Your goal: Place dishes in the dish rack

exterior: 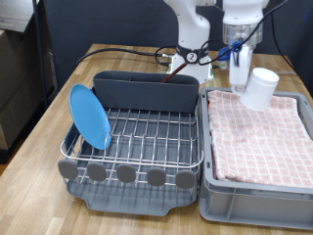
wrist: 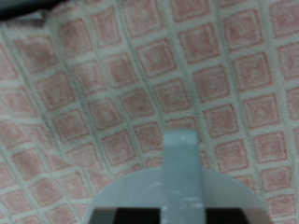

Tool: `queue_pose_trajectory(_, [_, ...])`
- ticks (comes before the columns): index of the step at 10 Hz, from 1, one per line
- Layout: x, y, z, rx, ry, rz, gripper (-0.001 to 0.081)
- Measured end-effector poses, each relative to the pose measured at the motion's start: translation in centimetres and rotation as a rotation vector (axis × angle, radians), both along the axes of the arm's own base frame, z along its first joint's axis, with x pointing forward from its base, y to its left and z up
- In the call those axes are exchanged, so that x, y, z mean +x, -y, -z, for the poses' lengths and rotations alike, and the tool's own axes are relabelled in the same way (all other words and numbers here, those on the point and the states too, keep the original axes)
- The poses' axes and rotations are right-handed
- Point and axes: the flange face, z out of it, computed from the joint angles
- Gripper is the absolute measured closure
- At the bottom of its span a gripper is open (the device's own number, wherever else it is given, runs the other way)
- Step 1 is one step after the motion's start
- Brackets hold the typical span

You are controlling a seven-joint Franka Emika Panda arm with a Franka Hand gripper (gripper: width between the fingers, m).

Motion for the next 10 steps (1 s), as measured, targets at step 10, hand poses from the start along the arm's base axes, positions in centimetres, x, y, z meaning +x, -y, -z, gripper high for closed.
queue_pose_trajectory(10, [12.2,5.4,-4.0,-0.07,0.137,-0.083,0.0734])
